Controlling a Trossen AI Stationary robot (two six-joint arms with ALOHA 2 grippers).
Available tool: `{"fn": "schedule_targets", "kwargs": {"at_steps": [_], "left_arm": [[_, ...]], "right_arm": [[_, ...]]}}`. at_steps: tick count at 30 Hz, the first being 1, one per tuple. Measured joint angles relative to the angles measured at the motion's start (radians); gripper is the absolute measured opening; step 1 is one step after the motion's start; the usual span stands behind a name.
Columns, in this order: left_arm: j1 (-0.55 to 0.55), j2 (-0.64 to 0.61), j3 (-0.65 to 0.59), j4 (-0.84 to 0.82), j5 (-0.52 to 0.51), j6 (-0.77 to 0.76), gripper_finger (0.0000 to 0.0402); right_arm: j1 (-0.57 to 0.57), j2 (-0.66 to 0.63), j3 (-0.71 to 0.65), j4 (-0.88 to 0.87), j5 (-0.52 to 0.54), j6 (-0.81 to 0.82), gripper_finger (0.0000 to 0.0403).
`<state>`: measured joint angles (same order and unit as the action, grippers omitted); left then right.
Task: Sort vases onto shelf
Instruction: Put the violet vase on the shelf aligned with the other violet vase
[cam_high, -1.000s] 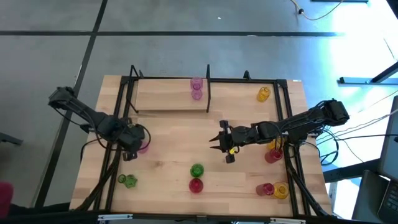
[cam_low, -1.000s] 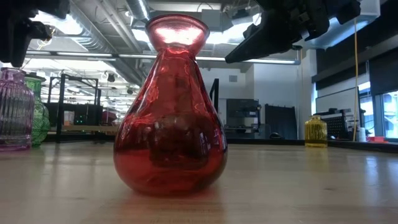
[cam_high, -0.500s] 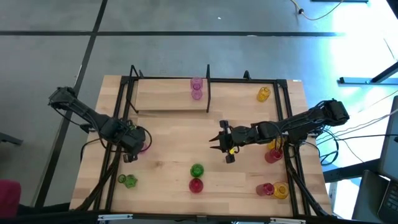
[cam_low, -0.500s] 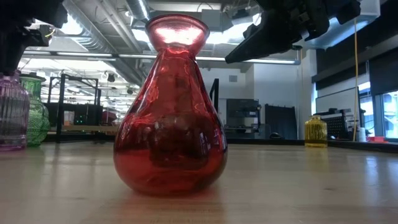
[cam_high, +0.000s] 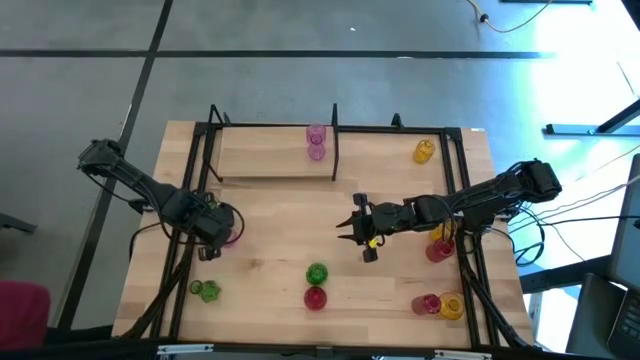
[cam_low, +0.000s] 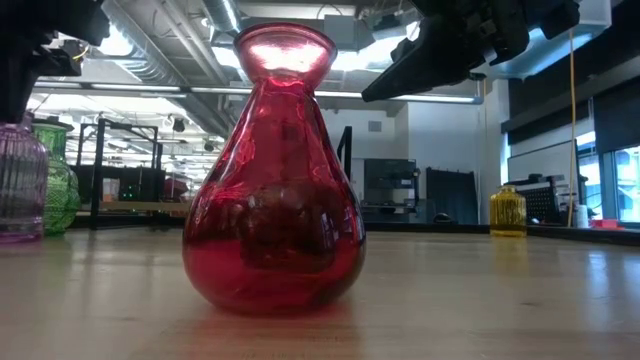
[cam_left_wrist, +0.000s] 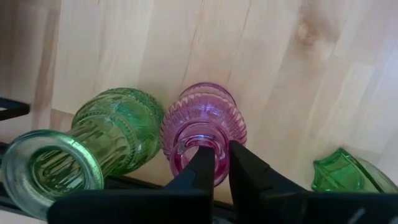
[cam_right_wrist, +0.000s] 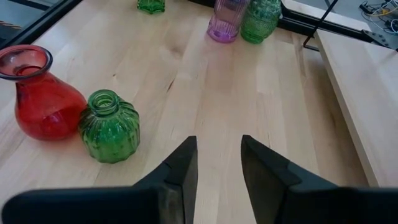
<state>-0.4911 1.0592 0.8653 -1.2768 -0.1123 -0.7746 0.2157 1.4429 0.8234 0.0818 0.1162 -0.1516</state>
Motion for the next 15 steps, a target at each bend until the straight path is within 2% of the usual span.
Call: {"fn": "schedule_targets", "kwargs": {"at_steps": [7,15], "left_arm": [[0.000,0.002,0.057,0.015,-0.004,0.000,0.0020],[0.008,0.043,0.171,0.023,-0.065,0.055,0.0019]], "right_arm": [[0.000,0.000,0.000,-0.001,0.000,-0.001,0.0108],[0.000,0.000,0.000,-0.005,0.000,-0.002,0.0108]]}}
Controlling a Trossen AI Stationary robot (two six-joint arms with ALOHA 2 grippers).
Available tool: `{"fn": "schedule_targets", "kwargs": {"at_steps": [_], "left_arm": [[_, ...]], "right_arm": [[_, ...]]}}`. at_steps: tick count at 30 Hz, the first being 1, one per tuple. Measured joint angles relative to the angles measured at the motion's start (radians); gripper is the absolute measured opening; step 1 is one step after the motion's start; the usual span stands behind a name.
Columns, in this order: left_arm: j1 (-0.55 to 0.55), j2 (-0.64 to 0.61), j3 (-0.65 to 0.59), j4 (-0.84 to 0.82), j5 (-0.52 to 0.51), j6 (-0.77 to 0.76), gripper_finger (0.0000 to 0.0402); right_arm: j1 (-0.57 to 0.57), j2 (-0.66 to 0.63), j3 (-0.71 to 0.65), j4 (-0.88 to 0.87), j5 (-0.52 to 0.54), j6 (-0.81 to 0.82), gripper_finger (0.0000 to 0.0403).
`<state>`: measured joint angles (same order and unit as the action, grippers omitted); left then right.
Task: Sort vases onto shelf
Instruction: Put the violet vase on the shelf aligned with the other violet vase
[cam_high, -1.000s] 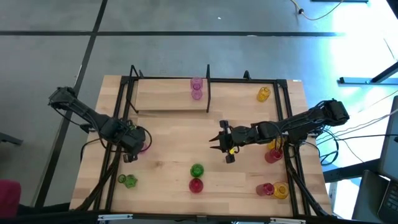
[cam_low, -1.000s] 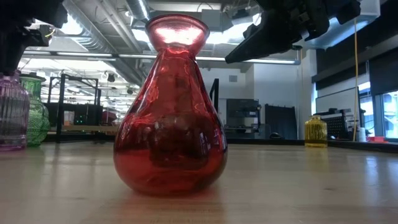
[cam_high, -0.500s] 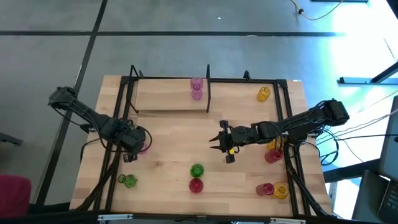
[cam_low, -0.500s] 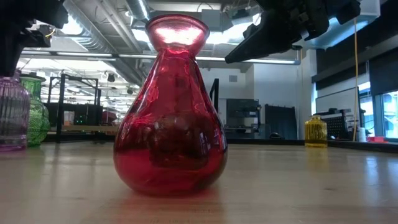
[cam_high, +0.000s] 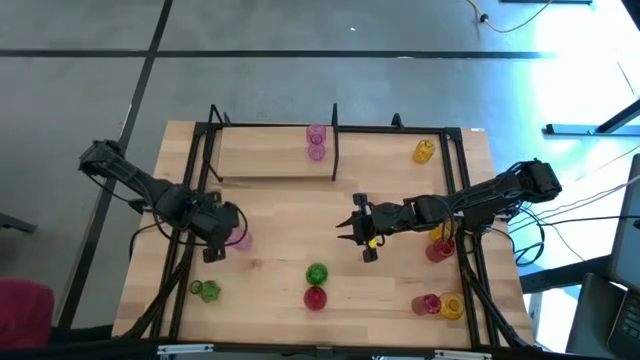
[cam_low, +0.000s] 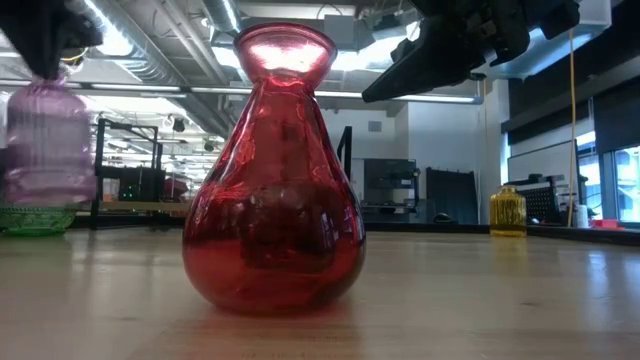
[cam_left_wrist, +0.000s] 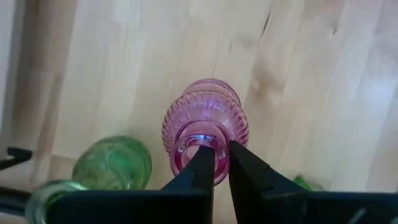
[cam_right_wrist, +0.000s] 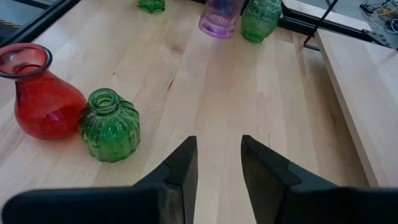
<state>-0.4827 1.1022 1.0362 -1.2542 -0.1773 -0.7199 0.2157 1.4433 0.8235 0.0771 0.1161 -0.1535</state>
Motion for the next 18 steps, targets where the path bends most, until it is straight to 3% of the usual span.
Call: {"fn": "schedule_targets", "kwargs": {"at_steps": [5,18], "left_arm": [[0.042,0.091,0.108,0.000,-0.018,0.117,0.0019],[0.294,0.310,0.441,-0.035,-0.018,0.408,0.0023]], "right_arm": [[0.000,0.000,0.000,-0.025,-0.001,-0.007,0.0108],[0.000,0.000,0.000,-0.104,-0.030,-0.034,0.0108]]}}
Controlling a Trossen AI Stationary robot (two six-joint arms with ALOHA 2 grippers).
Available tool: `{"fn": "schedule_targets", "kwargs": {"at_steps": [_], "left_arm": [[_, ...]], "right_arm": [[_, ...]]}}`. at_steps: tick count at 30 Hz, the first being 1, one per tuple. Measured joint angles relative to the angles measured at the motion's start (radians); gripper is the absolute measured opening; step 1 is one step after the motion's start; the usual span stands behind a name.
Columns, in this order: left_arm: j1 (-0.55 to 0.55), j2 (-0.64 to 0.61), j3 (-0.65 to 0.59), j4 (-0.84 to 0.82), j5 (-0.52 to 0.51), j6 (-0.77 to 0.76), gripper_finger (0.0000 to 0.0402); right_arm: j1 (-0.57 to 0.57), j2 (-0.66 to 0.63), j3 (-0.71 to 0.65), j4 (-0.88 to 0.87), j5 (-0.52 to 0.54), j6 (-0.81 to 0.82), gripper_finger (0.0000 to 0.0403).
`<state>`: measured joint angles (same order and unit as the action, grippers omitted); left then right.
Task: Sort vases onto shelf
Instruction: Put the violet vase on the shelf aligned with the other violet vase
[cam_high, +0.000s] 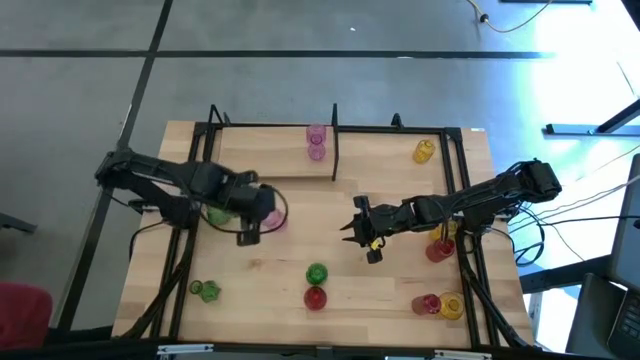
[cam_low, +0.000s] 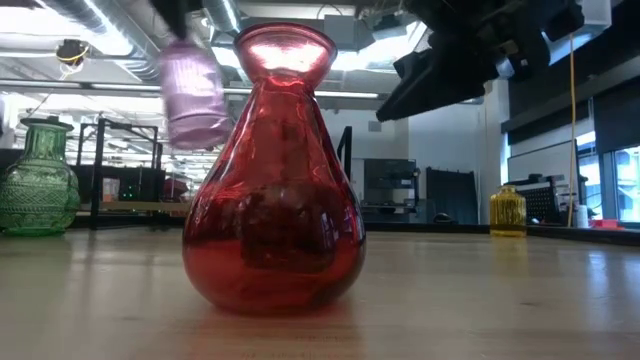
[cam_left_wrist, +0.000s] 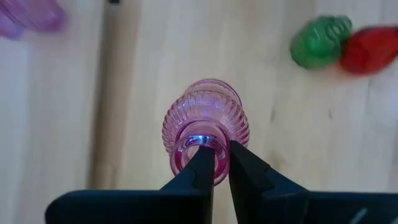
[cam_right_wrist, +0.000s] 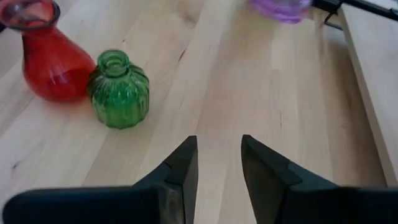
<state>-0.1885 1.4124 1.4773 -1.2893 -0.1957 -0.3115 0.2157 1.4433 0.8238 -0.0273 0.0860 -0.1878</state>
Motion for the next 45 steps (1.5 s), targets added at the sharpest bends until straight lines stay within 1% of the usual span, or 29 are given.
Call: {"fn": "schedule_targets", "kwargs": {"at_steps": [7,14,18,22,25,32,39,45], "left_arm": [[0.116,0.118,0.131,-0.014,-0.011,0.172,0.0024],[0.224,0.259,0.249,-0.009,-0.034,0.278,0.0024],[0.283,0.337,0.313,0.004,-0.032,0.343,0.0025],[0.347,0.402,0.362,0.007,-0.025,0.404,0.0025],[0.391,0.433,0.373,0.044,-0.024,0.450,0.0025],[0.472,0.490,0.373,0.108,0.000,0.499,0.0025],[0.509,0.512,0.375,0.160,0.004,0.508,0.0025],[0.524,0.513,0.375,0.166,0.041,0.508,0.0025]], "right_arm": [[0.000,0.000,-0.005,-0.035,0.000,0.000,0.0108],[0.000,0.000,-0.099,0.067,0.002,-0.011,0.0108],[0.000,0.000,-0.142,0.134,0.034,-0.012,0.0108],[-0.009,0.000,-0.153,0.137,0.035,-0.018,0.0108],[-0.015,0.000,-0.153,0.139,0.035,-0.019,0.0108],[-0.015,0.000,-0.153,0.142,0.035,-0.011,0.0108],[-0.015,0.000,-0.153,0.147,0.034,0.000,0.0108],[-0.015,0.000,-0.153,0.151,0.034,0.006,0.0108]]}}
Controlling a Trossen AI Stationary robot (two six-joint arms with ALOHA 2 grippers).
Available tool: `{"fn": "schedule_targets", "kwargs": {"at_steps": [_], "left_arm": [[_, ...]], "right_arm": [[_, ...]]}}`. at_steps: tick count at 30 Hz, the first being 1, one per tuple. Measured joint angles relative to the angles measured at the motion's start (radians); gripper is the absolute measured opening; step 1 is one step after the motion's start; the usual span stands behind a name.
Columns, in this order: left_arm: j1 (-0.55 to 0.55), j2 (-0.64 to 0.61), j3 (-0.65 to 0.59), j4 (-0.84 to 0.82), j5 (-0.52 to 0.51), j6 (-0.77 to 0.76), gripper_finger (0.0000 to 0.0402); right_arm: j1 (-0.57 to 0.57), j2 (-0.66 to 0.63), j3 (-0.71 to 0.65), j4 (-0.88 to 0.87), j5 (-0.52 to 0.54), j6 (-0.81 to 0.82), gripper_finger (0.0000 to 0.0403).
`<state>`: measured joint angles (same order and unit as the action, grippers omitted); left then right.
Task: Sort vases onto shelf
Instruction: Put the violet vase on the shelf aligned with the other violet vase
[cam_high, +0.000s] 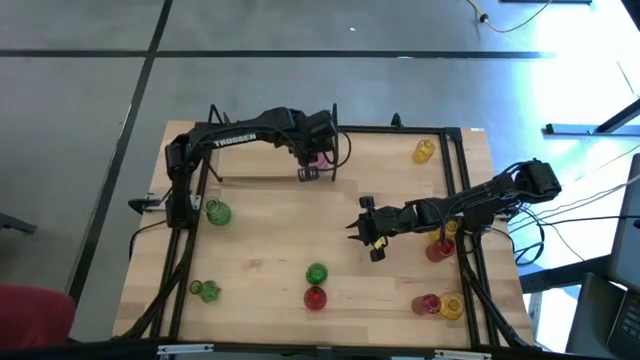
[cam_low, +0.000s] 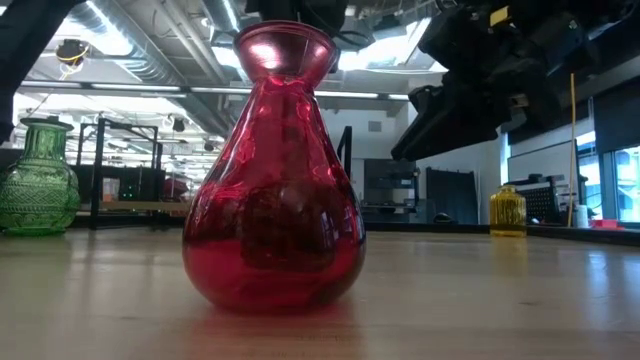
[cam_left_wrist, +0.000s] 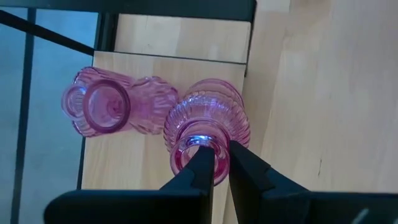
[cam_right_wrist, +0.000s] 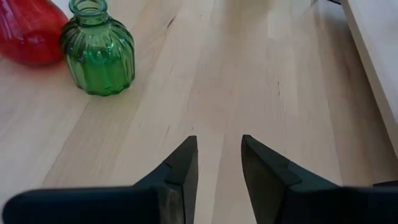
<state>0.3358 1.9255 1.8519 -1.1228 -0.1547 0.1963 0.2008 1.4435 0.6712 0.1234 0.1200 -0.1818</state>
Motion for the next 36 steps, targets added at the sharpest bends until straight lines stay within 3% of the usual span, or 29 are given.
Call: {"fn": "schedule_targets", "kwargs": {"at_steps": [15,36], "left_arm": [[-0.003,0.002,0.000,0.008,0.003,0.024,0.0029],[0.002,0.020,0.000,0.062,-0.063,0.026,0.0101]], "right_arm": [[0.000,0.000,0.000,0.002,0.000,0.020,0.0108],[0.001,0.000,0.000,0.002,0.000,0.020,0.0108]]}}
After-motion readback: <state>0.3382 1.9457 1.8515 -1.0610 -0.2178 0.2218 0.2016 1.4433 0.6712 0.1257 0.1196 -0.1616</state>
